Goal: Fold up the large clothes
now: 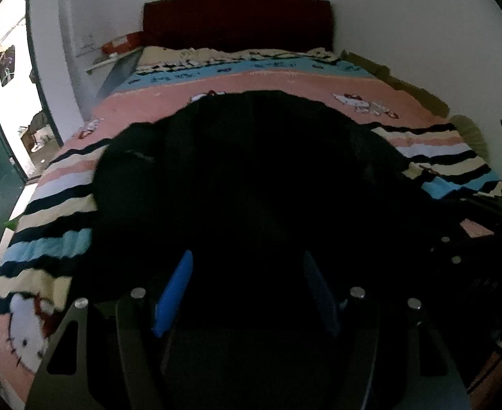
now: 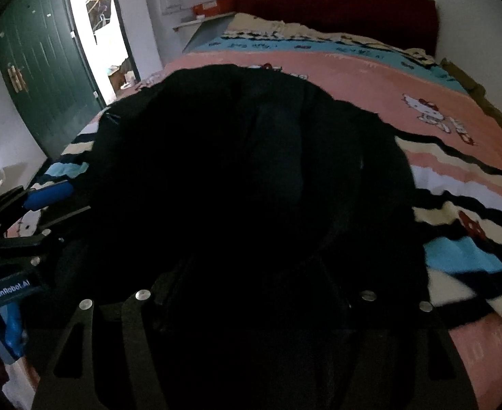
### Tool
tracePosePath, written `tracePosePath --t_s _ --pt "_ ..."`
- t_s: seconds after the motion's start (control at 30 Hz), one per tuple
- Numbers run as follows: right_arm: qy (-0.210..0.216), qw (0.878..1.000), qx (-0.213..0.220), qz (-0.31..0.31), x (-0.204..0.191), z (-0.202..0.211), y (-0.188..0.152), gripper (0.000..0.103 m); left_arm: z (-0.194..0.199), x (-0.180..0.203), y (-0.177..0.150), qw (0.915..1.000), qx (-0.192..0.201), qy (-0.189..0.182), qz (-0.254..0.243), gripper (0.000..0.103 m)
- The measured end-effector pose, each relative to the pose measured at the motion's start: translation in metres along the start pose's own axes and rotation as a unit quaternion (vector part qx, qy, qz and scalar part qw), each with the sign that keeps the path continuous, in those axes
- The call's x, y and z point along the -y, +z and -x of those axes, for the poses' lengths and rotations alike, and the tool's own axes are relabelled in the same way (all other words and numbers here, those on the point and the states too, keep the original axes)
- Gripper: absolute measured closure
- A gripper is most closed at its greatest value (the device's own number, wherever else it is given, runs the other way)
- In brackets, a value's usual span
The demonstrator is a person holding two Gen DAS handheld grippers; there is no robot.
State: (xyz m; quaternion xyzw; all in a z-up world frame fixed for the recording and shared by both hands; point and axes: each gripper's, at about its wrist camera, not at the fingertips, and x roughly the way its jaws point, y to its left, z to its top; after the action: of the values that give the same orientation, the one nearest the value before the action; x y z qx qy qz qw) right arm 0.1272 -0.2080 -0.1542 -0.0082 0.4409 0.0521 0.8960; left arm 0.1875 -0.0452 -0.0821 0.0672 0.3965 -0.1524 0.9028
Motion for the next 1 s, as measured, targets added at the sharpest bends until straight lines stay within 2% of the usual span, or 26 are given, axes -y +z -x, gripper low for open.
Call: tracePosePath --t_s 0.27,0.57,0.8,1.0 --pt "-0.018 1.0 0.018 -0.008 0.007 0.066 -0.043 0.025 0.057 -0.008 -0.038 0.9993 0.017 0.034 0.005 0.038" --pt "-0.061 0.997 0.015 -0.054 0.051 0.113 -0.096 0.013 0.073 -0.045 -0.082 0.9966 -0.03 0.064 0.042 0.038" --pt "-0.083 0.99 -0.023 -0.114 0.098 0.113 -0.132 0.008 0.082 -0.093 -0.104 0.9889 -0.062 0.07 0.116 0.037" --pt "-0.051 0.986 -0.046 -0.149 0.122 0.107 -0.152 0.007 0.079 -0.144 -0.126 0.9766 -0.089 0.05 0.189 0.037"
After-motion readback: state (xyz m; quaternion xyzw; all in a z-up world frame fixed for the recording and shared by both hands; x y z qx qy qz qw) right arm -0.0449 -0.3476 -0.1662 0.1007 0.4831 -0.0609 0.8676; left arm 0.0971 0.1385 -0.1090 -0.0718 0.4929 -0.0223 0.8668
